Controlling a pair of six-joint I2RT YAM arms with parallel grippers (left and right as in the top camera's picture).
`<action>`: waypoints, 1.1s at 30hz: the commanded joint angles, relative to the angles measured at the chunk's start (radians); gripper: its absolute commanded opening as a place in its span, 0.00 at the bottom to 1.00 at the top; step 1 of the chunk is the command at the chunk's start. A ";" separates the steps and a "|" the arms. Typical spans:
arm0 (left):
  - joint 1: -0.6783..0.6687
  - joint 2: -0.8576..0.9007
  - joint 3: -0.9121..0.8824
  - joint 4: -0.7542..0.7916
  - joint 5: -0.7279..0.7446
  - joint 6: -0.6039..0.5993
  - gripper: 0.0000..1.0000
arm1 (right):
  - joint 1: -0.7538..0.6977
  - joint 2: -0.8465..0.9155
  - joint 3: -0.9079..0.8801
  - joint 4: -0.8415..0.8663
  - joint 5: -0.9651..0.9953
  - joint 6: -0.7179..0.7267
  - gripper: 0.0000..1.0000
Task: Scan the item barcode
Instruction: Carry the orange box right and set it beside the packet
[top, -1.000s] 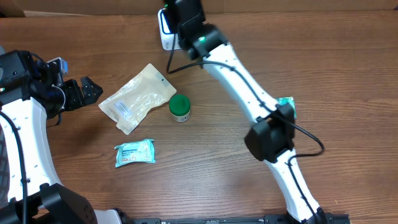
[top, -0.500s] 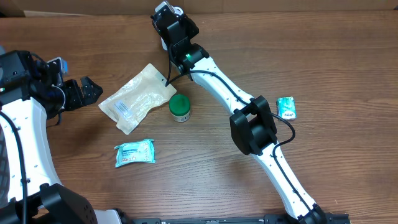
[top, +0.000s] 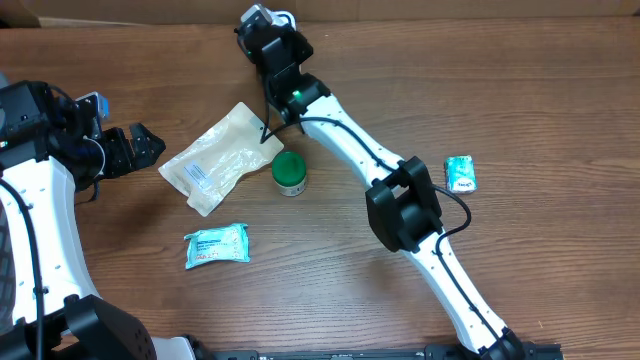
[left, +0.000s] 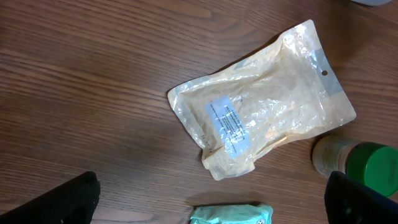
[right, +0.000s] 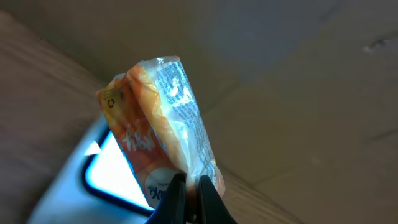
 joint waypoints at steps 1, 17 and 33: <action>-0.006 -0.010 0.001 0.003 0.004 -0.010 1.00 | 0.016 -0.075 0.016 -0.040 -0.079 0.112 0.04; -0.006 -0.010 0.000 0.003 0.004 -0.010 1.00 | -0.123 -0.541 0.016 -0.842 -0.479 0.759 0.04; -0.006 -0.010 0.000 0.003 0.004 -0.010 1.00 | -0.424 -0.514 -0.280 -1.345 -0.538 0.872 0.04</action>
